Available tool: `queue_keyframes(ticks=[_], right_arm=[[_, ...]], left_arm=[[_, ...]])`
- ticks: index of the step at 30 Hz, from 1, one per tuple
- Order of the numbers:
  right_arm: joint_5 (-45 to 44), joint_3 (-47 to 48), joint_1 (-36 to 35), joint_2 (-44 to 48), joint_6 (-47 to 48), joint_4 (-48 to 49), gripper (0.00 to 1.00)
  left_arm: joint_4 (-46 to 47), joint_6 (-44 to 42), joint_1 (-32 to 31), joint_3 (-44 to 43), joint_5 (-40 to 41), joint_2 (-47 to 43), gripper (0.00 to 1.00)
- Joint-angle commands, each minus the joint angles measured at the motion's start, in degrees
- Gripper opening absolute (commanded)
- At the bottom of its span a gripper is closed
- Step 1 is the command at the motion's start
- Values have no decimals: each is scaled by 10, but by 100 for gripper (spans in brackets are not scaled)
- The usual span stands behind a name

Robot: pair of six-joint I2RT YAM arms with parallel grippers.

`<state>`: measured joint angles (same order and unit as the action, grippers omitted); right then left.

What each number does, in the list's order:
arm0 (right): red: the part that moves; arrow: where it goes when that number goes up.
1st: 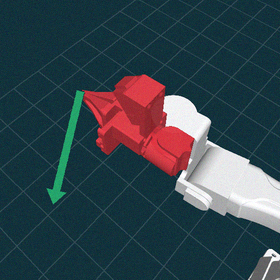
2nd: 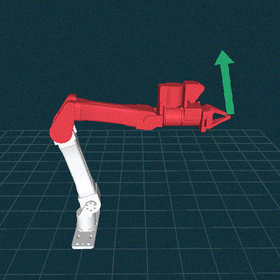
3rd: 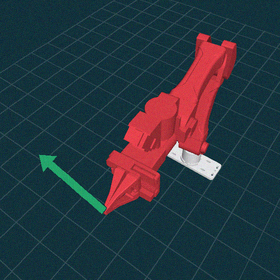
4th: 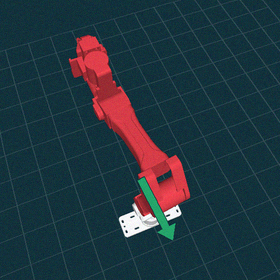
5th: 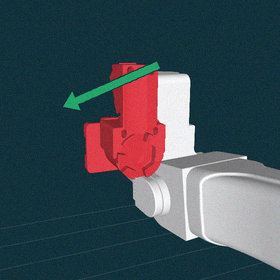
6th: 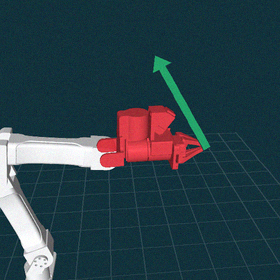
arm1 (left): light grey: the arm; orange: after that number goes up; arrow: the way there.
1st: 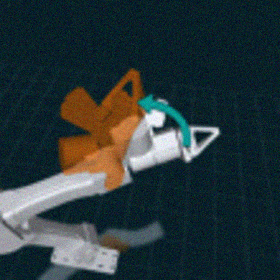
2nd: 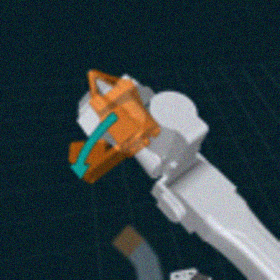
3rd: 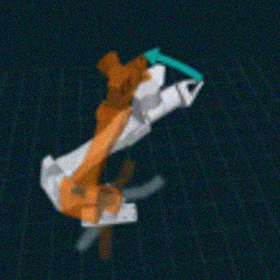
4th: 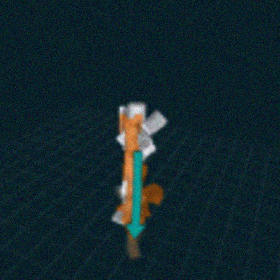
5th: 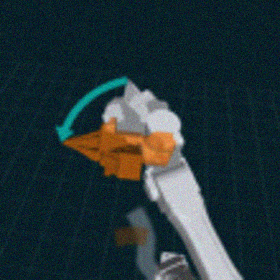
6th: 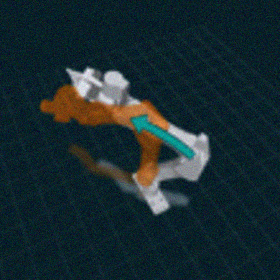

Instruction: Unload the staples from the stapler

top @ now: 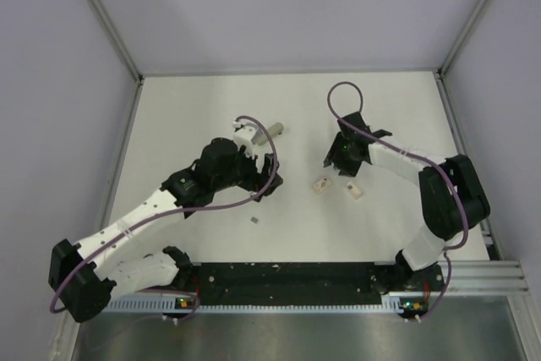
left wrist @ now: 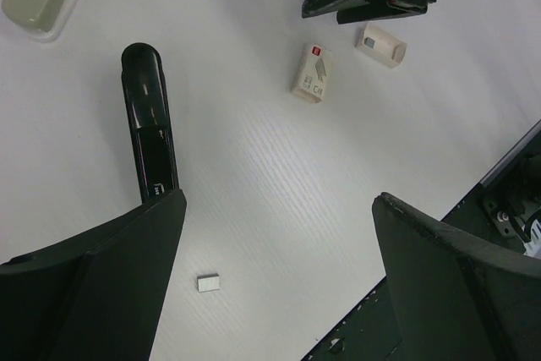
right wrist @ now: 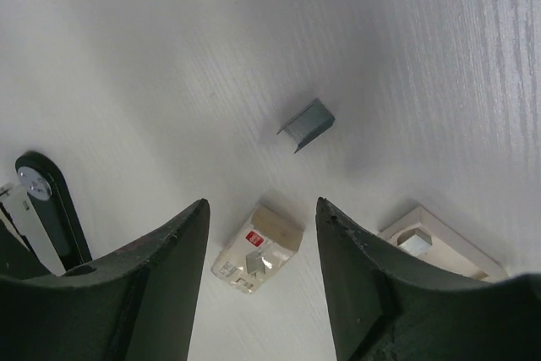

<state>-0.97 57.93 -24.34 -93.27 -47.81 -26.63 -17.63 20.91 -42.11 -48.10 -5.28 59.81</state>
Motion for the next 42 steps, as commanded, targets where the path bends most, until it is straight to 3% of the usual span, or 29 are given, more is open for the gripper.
queue_keyframes(ticks=[1,12,30,38,42], right_arm=[[-39,36,-6,-28,-57,-3,54],[-47,75,6,-88,-92,-19,54],[-43,100,33,-112,-62,-58,52],[-37,107,33,-139,-54,-60,46],[-31,110,33,-147,-46,-60,36]], left_arm=[[29,-16,-2,7,-31,12,98],[45,-11,-2,11,-69,22,98],[44,-12,-2,7,-76,40,98],[37,-15,-2,8,-70,40,98],[37,-16,-1,8,-69,40,99]])
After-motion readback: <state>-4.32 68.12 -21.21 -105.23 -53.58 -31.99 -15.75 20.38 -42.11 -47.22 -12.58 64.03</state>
